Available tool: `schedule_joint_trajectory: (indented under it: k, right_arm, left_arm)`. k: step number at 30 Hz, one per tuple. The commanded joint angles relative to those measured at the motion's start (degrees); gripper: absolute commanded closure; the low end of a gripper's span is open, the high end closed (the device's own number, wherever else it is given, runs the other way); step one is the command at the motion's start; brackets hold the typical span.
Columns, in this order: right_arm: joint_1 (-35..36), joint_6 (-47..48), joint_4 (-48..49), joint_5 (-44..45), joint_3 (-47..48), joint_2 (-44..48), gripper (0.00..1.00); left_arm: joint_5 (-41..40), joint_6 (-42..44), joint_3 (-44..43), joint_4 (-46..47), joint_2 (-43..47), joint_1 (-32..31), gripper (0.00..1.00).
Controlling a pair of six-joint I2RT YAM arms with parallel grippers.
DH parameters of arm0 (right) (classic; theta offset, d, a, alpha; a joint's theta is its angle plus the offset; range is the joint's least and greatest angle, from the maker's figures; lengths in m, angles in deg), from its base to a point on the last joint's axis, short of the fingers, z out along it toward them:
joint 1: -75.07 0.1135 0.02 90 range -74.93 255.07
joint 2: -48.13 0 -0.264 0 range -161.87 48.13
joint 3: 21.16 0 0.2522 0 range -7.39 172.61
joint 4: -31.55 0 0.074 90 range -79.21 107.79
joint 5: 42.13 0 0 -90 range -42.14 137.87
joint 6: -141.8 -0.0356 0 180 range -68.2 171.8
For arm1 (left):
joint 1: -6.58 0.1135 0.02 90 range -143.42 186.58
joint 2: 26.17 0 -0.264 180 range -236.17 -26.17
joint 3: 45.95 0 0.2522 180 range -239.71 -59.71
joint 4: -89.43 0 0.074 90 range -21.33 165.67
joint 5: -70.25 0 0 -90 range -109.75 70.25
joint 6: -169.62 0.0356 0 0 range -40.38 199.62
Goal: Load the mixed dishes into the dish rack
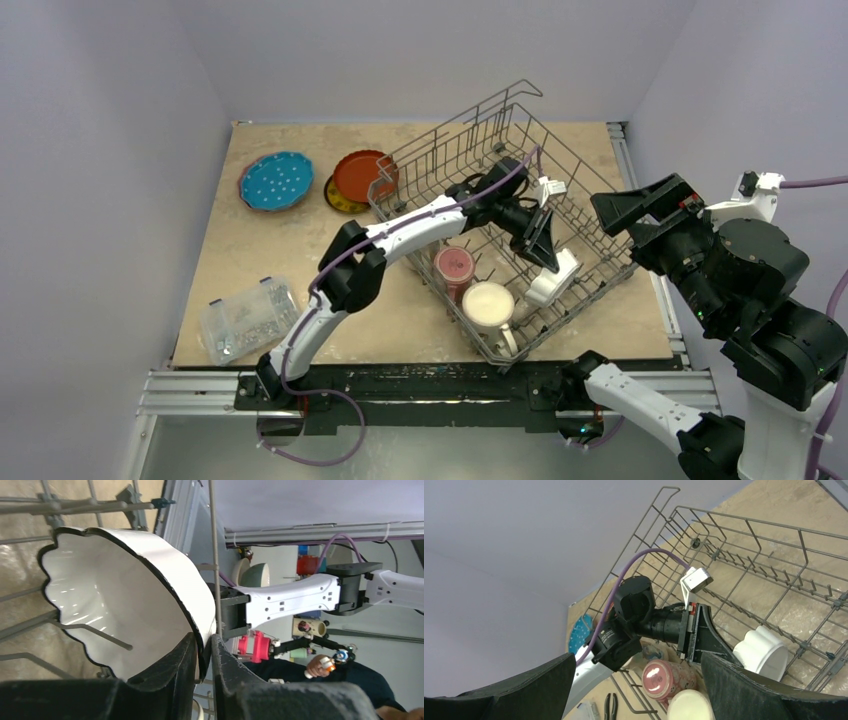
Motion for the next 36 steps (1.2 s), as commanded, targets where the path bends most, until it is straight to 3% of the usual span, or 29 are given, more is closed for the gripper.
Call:
schedule_joint_trajectory:
  k: [1,7,15,23,27,31,33,36]
  right_arm:
    - [0.14,-0.39,0.52,0.15,0.71,-0.19,0.02]
    - [0.17,-0.32,1.40,-0.12,0.24,-0.44,0.02]
    - [0.16,0.03,2.17,-0.32,-0.13,-0.82,0.02]
    - [0.19,0.64,1.83,0.03,0.68,-1.25,0.02]
    - [0.18,0.83,1.69,0.20,1.04,-1.34,0.02]
    - [0.14,0.82,1.62,0.30,1.17,-1.08,0.02]
    - [0.18,0.81,1.54,0.29,1.30,-0.93,0.02]
    - [0.13,0.67,1.56,0.32,1.23,-0.74,0.02]
  left_arm:
    - [-3.85,5.84,-0.63,-1.38,3.40,1.01,0.80]
    - [-5.90,8.85,0.00,-5.42,3.88,0.85,0.57]
    - [-3.78,6.09,-0.65,-3.68,2.64,0.18,0.55]
    - [-14.74,7.71,0.97,-4.77,5.11,-1.50,0.46]
    - [-18.07,7.46,2.06,-5.14,6.46,-1.53,0.65]
    - [-13.66,6.16,0.50,-5.35,6.66,-1.40,0.95]
    - [-10.15,4.32,0.49,-3.92,7.27,-1.13,1.00]
    - [-4.26,-0.33,1.63,0.75,9.02,-0.31,1.00]
